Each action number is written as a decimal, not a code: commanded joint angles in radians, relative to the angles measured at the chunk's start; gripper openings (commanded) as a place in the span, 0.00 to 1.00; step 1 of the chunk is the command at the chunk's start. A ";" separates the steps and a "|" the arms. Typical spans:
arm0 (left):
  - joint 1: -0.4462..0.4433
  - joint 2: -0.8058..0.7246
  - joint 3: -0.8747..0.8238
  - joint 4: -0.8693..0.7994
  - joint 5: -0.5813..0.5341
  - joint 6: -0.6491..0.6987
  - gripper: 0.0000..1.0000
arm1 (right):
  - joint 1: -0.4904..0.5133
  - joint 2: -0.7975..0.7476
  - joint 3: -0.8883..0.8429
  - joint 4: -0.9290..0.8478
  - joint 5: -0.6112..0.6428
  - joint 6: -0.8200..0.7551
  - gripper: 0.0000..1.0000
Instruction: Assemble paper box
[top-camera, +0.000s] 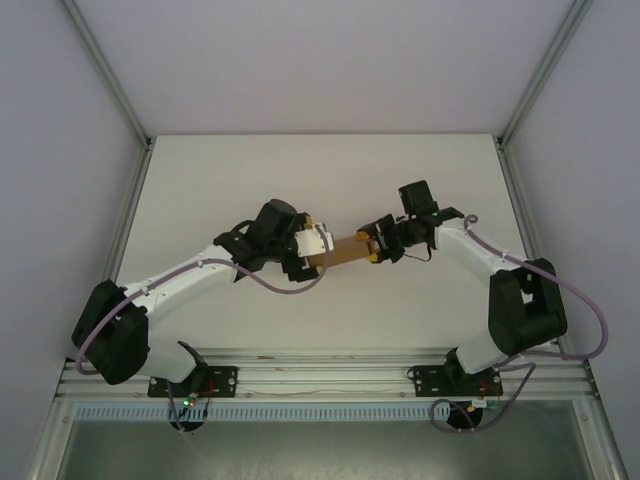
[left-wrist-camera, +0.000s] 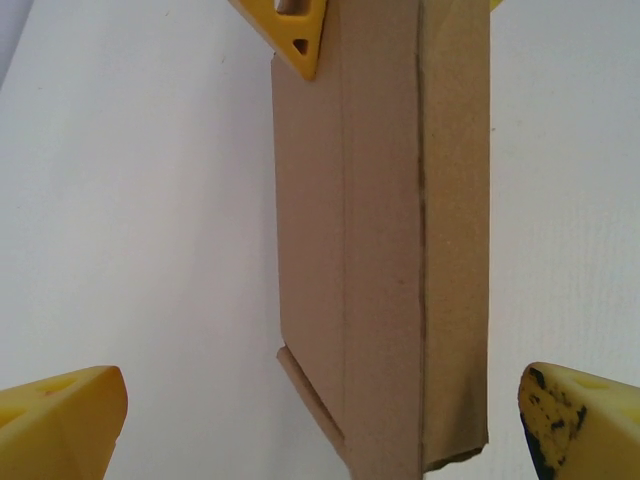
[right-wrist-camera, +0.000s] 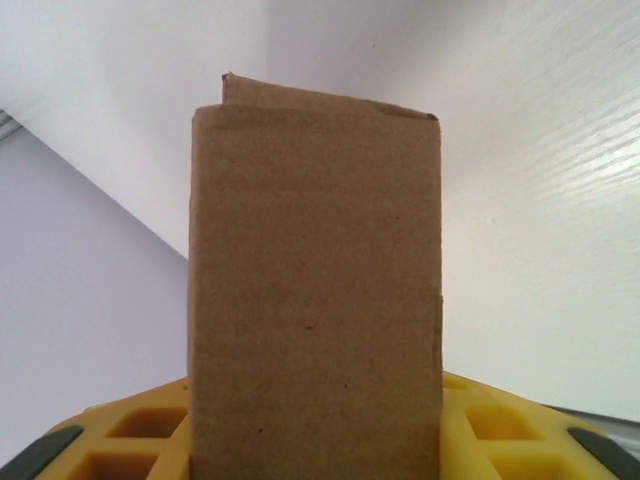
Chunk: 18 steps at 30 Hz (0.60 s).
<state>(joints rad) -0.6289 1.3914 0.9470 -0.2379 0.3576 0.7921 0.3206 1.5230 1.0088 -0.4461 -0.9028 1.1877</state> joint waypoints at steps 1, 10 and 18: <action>-0.021 0.003 -0.015 0.026 -0.017 0.060 0.99 | 0.000 0.012 0.024 0.047 -0.065 0.089 0.37; -0.034 0.046 0.004 -0.019 -0.084 0.065 0.99 | 0.000 -0.017 0.032 0.061 -0.085 0.131 0.39; -0.035 0.024 -0.022 0.078 -0.162 0.062 0.76 | 0.000 -0.044 -0.005 0.106 -0.114 0.165 0.39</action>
<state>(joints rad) -0.6613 1.4334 0.9394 -0.2100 0.2489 0.8391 0.3206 1.5204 1.0096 -0.3878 -0.9806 1.3159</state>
